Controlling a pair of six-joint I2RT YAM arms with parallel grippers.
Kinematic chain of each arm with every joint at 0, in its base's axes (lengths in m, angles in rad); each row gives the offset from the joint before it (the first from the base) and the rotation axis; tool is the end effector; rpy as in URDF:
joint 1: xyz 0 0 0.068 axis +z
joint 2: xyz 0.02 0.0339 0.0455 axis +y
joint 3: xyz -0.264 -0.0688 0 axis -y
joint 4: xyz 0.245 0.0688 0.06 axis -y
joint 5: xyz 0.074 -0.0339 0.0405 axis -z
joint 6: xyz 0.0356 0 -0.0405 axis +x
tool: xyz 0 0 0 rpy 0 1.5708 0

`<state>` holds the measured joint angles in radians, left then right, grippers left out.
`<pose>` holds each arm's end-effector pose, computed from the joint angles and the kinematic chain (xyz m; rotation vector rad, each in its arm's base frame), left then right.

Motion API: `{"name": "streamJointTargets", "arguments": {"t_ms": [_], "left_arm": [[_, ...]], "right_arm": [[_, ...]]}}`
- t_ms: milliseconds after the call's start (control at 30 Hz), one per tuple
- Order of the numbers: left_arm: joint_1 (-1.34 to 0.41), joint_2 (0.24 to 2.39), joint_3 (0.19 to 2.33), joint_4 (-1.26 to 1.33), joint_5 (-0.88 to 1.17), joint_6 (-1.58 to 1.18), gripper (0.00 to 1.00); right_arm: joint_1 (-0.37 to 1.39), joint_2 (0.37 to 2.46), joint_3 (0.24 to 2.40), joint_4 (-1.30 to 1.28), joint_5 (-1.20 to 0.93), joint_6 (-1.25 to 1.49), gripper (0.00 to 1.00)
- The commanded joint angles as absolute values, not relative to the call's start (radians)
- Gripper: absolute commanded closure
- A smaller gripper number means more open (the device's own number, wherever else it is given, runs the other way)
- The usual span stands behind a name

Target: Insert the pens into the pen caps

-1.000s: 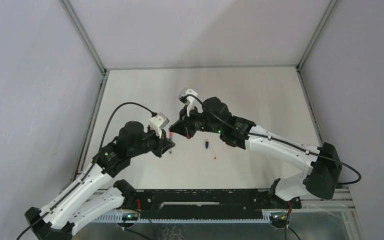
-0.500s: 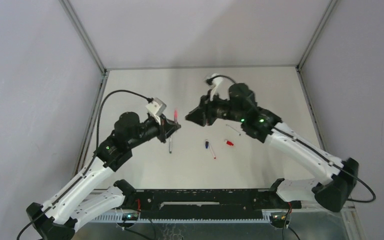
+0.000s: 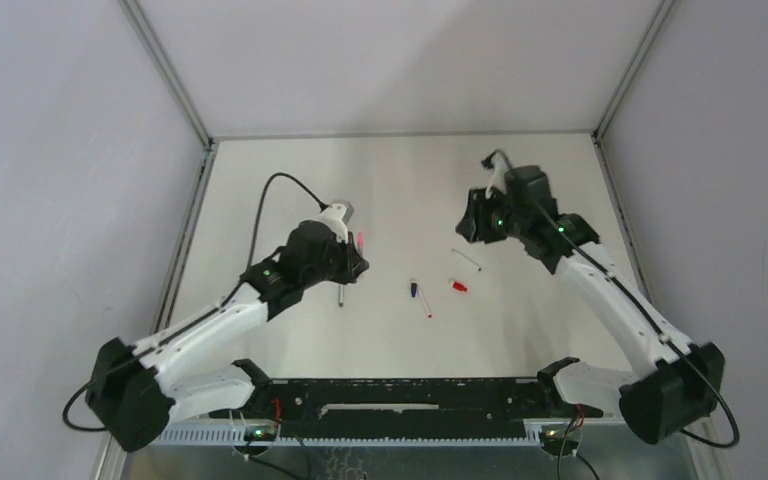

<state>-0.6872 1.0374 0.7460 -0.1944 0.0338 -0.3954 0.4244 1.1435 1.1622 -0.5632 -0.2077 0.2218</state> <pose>0.1806 -0.1497 0.2767 0.3314 2.1059 -0.6930 0.2225 0.1086 0.3620 -0.3443 2.1339 0.5993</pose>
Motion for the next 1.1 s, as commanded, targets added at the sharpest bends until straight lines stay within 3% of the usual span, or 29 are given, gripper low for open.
{"name": "streamJointTargets", "arguments": {"t_ms": [0, 333, 667, 1067], "left_arm": [[-0.690, 1.170, 0.766, -0.276, -0.049, -0.571, 1.00], [-0.710, 1.462, 0.982, -0.448, -0.019, -0.569, 1.00], [-0.710, 1.563, 1.016, -0.468, 0.022, -0.566, 0.96], [-0.710, 1.631, 1.028, -0.460, 0.043, -0.577, 0.93]], "right_arm": [[0.404, 1.207, 1.033, -0.672, -0.067, 0.090, 0.53], [0.384, 1.381, 1.002, -0.532, -0.072, 0.100, 0.53], [0.387, 1.593, 1.037, -0.425, 0.000, 0.100, 0.55], [0.387, 1.697, 1.077, -0.357, 0.054, 0.069, 0.55]]}}
